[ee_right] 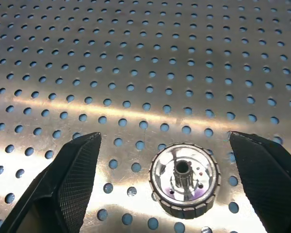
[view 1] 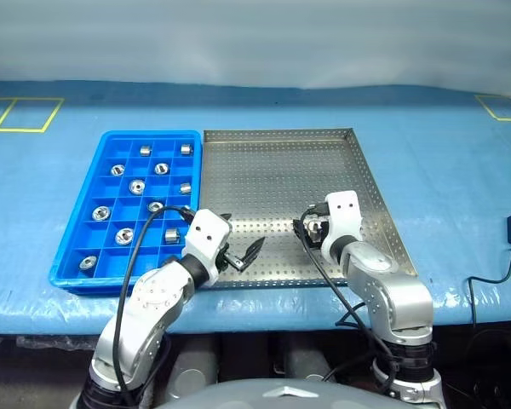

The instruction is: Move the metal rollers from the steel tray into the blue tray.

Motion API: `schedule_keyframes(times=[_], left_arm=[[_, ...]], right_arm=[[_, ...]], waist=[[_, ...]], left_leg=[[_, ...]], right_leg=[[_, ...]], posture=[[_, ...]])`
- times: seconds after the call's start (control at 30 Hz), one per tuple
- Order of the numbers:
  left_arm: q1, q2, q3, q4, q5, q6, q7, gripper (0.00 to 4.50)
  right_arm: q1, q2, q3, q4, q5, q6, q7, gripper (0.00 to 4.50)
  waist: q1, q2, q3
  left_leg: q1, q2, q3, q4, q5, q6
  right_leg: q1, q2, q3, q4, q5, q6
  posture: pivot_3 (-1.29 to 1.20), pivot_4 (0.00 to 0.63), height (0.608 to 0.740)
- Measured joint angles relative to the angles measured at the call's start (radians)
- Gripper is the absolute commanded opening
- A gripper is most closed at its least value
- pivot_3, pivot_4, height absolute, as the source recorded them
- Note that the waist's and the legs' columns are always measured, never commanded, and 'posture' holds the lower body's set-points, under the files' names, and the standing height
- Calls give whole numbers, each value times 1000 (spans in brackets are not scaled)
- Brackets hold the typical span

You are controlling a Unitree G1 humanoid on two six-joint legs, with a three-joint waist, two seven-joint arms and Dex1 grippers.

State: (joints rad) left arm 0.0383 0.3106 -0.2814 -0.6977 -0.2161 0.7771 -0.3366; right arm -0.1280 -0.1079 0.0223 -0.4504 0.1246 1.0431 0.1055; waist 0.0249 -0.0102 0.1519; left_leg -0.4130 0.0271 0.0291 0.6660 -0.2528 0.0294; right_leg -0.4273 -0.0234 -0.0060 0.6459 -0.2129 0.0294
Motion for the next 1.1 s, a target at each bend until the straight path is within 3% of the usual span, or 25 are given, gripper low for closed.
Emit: schedule_keyframes(times=[0.03, 0.13, 0.37, 0.53, 0.67, 0.83, 1.1], left_arm=[[2, 7, -7, 0, -3, 7, -8, 4500], [17, 21, -17, -3, -20, 28, -23, 4500], [31, 77, -28, -32, -53, 65, -57, 4500], [51, 120, -32, -75, -82, 72, -78, 4500], [68, 67, 25, -114, -117, 69, -45, 4500], [87, -49, 171, -152, -89, 45, 115, 4500], [290, -119, 264, -238, -1, -31, 268, 4500]], right_arm=[[2, -1, 3, 17, -1, -13, 1, 4449], [5, -3, 6, 51, -1, -48, 0, 3896], [-19, -21, -2, 46, 2, -46, 6, 1730], [-117, -29, 11, -1, 24, -13, 33, 1728], [-230, -19, 36, -11, 46, -8, 57, 1728], [-345, 15, 100, 19, 73, -17, 96, 1727], [-403, 97, 221, 130, 107, -74, 160, 1727]], waist=[[0, 0, 0], [4, 0, 0], [8, 0, 0], [10, 0, 0], [24, 0, 0], [45, 0, 0], [102, -1, 0]], left_leg=[[0, 0, 0, 0, 0, 0], [0, 0, 1, 0, 0, 0], [0, 0, 1, 0, 0, 0], [0, 0, 1, 0, 0, 0], [0, 0, 0, 0, 0, 1], [0, 0, 0, -1, 0, 1], [-1, -1, -1, -2, 0, 0]], right_leg=[[0, 0, 0, 0, 0, 0], [0, 0, 1, 0, 0, 0], [0, 0, 1, 0, 0, 0], [-1, 0, 2, 1, 0, 0], [0, 0, 1, 1, 0, 0], [0, 0, 1, 0, 5, -1], [0, -1, -1, -1, 4, -2]], posture=[[124, 150, 740], [141, 150, 740], [175, 150, 740], [208, 150, 740], [267, 150, 740], [350, 150, 740], [488, 150, 740]])
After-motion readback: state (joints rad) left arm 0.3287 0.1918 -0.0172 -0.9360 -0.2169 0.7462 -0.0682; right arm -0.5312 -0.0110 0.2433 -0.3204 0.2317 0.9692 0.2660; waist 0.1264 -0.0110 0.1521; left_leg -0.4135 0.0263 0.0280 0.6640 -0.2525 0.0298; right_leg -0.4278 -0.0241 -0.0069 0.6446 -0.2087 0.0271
